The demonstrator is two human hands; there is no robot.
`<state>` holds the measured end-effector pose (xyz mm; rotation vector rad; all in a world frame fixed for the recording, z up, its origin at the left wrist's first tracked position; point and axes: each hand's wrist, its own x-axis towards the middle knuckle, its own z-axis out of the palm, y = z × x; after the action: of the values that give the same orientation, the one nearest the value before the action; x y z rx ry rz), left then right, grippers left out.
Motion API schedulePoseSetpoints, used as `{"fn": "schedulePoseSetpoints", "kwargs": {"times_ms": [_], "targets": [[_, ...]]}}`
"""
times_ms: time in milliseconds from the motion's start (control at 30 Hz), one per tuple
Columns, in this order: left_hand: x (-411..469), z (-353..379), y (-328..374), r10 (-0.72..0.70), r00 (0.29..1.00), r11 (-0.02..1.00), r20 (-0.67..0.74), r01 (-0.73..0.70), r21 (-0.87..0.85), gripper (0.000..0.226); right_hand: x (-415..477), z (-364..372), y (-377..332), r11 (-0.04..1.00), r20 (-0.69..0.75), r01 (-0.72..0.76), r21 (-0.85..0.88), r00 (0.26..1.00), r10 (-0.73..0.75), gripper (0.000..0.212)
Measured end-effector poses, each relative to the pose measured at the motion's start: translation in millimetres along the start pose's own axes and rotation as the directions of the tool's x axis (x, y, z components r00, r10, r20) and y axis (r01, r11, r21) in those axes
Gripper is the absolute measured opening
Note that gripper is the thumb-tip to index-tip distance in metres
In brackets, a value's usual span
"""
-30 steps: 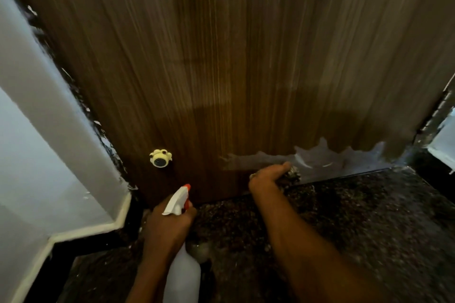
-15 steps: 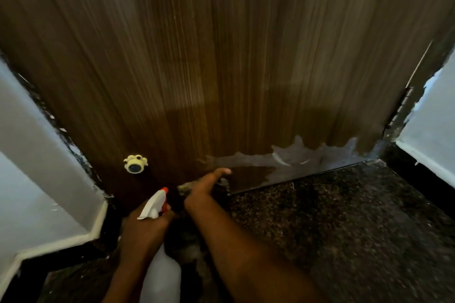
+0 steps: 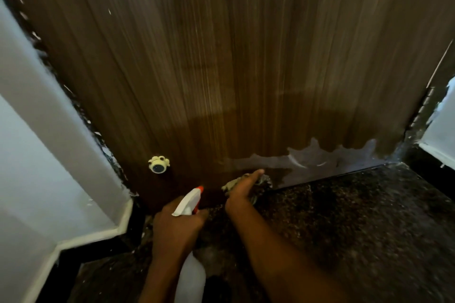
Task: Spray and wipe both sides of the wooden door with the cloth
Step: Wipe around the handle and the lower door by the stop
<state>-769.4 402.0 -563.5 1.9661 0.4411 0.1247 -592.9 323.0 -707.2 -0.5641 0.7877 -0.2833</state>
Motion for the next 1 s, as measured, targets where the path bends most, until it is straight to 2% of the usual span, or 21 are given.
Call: {"fn": "schedulePoseSetpoints", "kwargs": {"times_ms": [33,67,100,167,200,233,267,333,400,433,500,567,633,700,733,767,833,867,900,967,1000], "targets": [[-2,0,2,-0.007,1.0,1.0,0.007,0.007,0.006,0.049,12,-2,18,0.998,-0.028,-0.065,0.017,0.997,0.066,0.088],[-3,0,5,0.006,1.0,1.0,0.01,-0.006,0.008,0.054,48,-5,50,0.999,-0.048,-0.053,0.01,0.997,0.054,0.104],[-3,-1,5,0.022,1.0,1.0,0.022,-0.023,0.016,0.058,30,-2,48,0.996,-0.094,-0.082,0.024,0.992,0.084,0.11],[-1,-4,6,0.071,0.996,0.997,0.06,-0.07,-0.011,0.06,-42,21,15,0.999,-0.055,-0.049,-0.019,0.997,0.048,0.091],[1,-8,5,0.078,0.995,0.996,0.068,-0.075,-0.043,0.06,-73,32,2,0.996,-0.026,0.026,-0.09,0.999,-0.029,0.081],[5,-12,4,0.079,0.995,0.995,0.06,-0.075,-0.07,0.058,-103,36,-13,0.965,0.051,0.13,-0.229,0.991,-0.122,0.08],[9,-18,3,0.069,0.996,0.993,0.057,-0.064,-0.099,0.056,-116,37,-16,0.905,0.119,0.247,-0.347,0.969,-0.218,0.087],[14,-27,2,0.077,0.993,0.982,0.088,-0.06,-0.18,0.05,-117,29,-9,0.652,0.358,0.491,-0.577,0.87,-0.338,0.085],[15,-30,10,0.1,0.986,0.976,0.131,-0.072,-0.206,0.049,-97,14,-7,0.508,0.471,0.604,-0.615,0.797,-0.377,0.081],[16,-29,12,0.105,0.986,0.977,0.132,-0.077,-0.197,0.049,-92,10,-16,0.511,0.483,0.631,-0.583,0.775,-0.407,0.084],[16,-21,18,0.111,0.984,0.981,0.142,-0.085,-0.176,0.048,-67,8,-49,0.614,0.291,0.594,-0.52,0.799,-0.526,0.093],[17,-8,19,0.099,0.984,0.987,0.148,-0.079,-0.14,0.049,-36,7,-86,0.7,0.087,0.526,-0.484,0.824,-0.559,0.089],[15,8,21,0.118,0.977,0.987,0.176,-0.095,-0.13,0.051,12,2,-118,0.799,-0.085,0.439,-0.411,0.854,-0.513,0.086],[12,22,22,0.133,0.971,0.986,0.197,-0.109,-0.129,0.047,57,-9,-140,0.911,-0.214,0.313,-0.267,0.903,-0.373,0.102],[9,30,23,0.143,0.968,0.985,0.207,-0.119,-0.121,0.046,65,-13,-146,0.939,-0.261,0.266,-0.217,0.911,-0.318,0.102],[8,37,24,0.138,0.967,0.988,0.214,-0.119,-0.097,0.047,66,-15,-149,0.955,-0.281,0.235,-0.182,0.918,-0.28,0.089],[4,48,28,0.126,0.966,0.992,0.225,-0.118,-0.052,0.047,52,-14,-136,0.955,-0.284,0.139,-0.261,0.935,-0.214,0.065],[3,52,29,0.129,0.967,0.992,0.221,-0.122,-0.043,0.047,35,-13,-124,0.971,-0.172,0.097,-0.216,0.976,-0.136,0.067],[0,57,33,0.121,0.969,0.993,0.215,-0.118,-0.029,0.048,17,-13,-110,0.984,-0.098,-0.009,-0.178,0.995,-0.008,0.072],[-6,68,42,0.106,0.978,0.994,0.181,-0.106,-0.009,0.051,-12,-8,-100,0.974,-0.023,-0.22,-0.048,0.975,0.219,0.07],[-6,73,44,0.093,0.981,0.996,0.172,-0.094,-0.004,0.052,-28,-6,-104,0.957,0.006,-0.286,-0.035,0.958,0.287,0.067]]}}
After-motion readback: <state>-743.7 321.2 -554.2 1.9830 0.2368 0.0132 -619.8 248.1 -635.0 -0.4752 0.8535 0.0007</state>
